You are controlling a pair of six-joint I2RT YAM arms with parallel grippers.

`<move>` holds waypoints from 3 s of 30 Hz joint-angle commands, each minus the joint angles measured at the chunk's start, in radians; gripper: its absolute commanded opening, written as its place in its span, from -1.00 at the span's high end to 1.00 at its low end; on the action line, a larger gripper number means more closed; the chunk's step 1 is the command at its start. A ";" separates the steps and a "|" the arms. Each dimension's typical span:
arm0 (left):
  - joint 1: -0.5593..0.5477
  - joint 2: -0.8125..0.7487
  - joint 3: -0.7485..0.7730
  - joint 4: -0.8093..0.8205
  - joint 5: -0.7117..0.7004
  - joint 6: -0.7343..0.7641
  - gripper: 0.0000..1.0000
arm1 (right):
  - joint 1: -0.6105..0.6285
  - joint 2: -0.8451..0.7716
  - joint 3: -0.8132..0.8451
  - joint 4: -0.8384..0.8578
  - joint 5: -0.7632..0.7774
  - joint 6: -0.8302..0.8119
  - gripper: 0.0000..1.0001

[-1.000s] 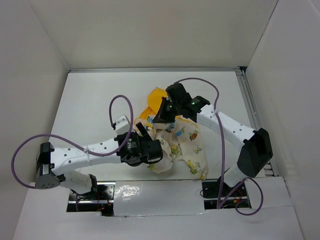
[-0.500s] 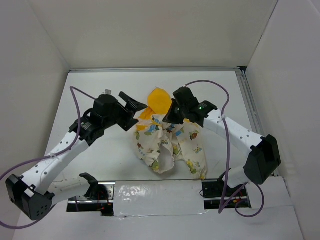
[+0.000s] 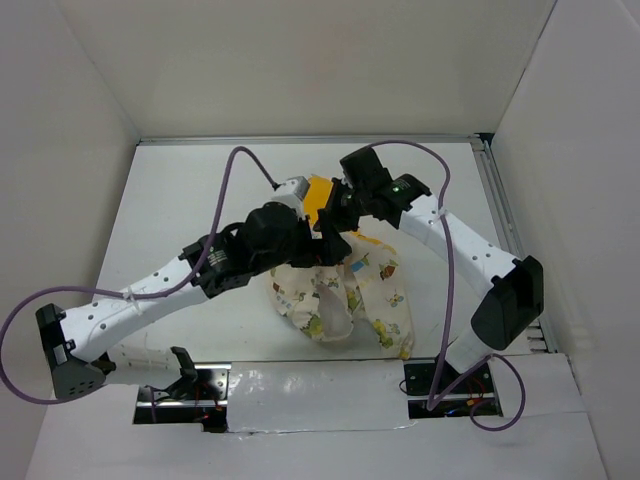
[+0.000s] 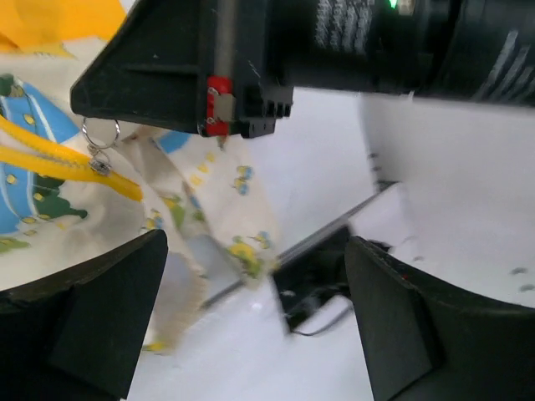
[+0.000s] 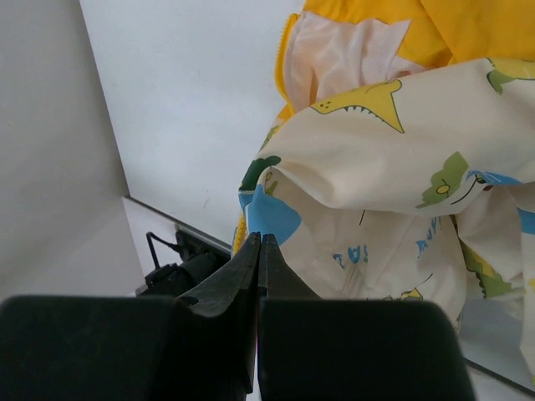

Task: Zip up the jacket

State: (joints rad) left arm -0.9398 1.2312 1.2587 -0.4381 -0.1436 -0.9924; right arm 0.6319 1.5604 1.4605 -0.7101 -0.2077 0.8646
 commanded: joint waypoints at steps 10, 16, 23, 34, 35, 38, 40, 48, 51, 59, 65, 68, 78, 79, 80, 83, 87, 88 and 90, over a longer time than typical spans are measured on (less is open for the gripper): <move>-0.128 0.090 0.076 -0.028 -0.387 0.622 -0.95 | -0.006 0.033 0.156 -0.163 0.007 -0.099 1.00; -0.175 0.131 0.021 0.059 -0.396 0.860 -0.99 | -0.006 0.066 0.187 -0.186 0.005 -0.110 1.00; -0.226 0.050 -0.076 0.128 -0.369 0.980 -0.94 | -0.023 0.107 0.231 -0.204 -0.038 -0.108 1.00; -0.266 0.024 -0.166 0.274 -0.465 1.190 -0.71 | -0.032 0.102 0.242 -0.213 -0.110 -0.121 1.00; -0.266 0.033 -0.166 0.283 -0.473 1.205 -0.69 | -0.031 0.104 0.242 -0.210 -0.114 -0.122 1.00; -0.264 0.065 -0.153 0.228 -0.478 1.172 -0.64 | -0.034 0.107 0.248 -0.218 -0.117 -0.125 1.00; -0.266 0.067 -0.154 0.199 -0.484 1.158 -0.62 | -0.037 0.104 0.247 -0.216 -0.125 -0.125 1.00; -0.266 0.085 -0.150 0.147 -0.505 1.111 -0.60 | -0.044 0.092 0.241 -0.209 -0.151 -0.127 1.00; -0.266 0.105 -0.145 0.104 -0.547 1.071 -0.48 | -0.052 0.086 0.228 -0.201 -0.168 -0.127 1.00; -0.266 0.080 -0.163 0.220 -0.527 1.118 0.15 | -0.049 0.092 0.213 -0.187 -0.182 -0.133 1.00; -0.266 0.068 -0.176 0.355 -0.476 1.221 1.00 | -0.006 0.115 0.241 -0.200 -0.108 -0.165 1.00; -0.266 0.037 -0.180 0.335 -0.432 1.203 1.00 | 0.023 0.118 0.250 -0.177 0.020 -0.191 1.00; -0.272 -0.205 -0.272 0.294 -0.125 1.135 1.00 | 0.054 0.096 0.222 0.046 0.186 -0.179 1.00; -0.274 -0.214 -0.283 0.289 -0.119 1.111 1.00 | 0.055 0.114 0.247 0.037 0.204 -0.170 1.00; -0.272 -0.225 -0.288 0.279 -0.111 1.098 1.00 | 0.058 0.137 0.306 0.023 0.247 -0.167 1.00; -0.274 -0.246 -0.318 0.253 -0.085 1.045 1.00 | 0.065 0.194 0.363 -0.002 0.315 -0.157 1.00; -0.274 -0.288 -0.389 0.282 -0.080 1.000 1.00 | 0.054 0.243 0.382 -0.035 0.403 -0.157 1.00; -0.274 -0.306 -0.403 0.300 -0.094 1.000 1.00 | 0.049 0.219 0.358 -0.017 0.386 -0.173 1.00; -0.274 -0.337 -0.433 0.344 -0.082 1.012 1.00 | 0.048 0.167 0.217 0.101 0.341 -0.206 1.00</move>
State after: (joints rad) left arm -1.2118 0.9493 0.8433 -0.2085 -0.2596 0.0463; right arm 0.6865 1.7859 1.7721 -0.7204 0.1139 0.6907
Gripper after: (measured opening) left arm 0.033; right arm 0.005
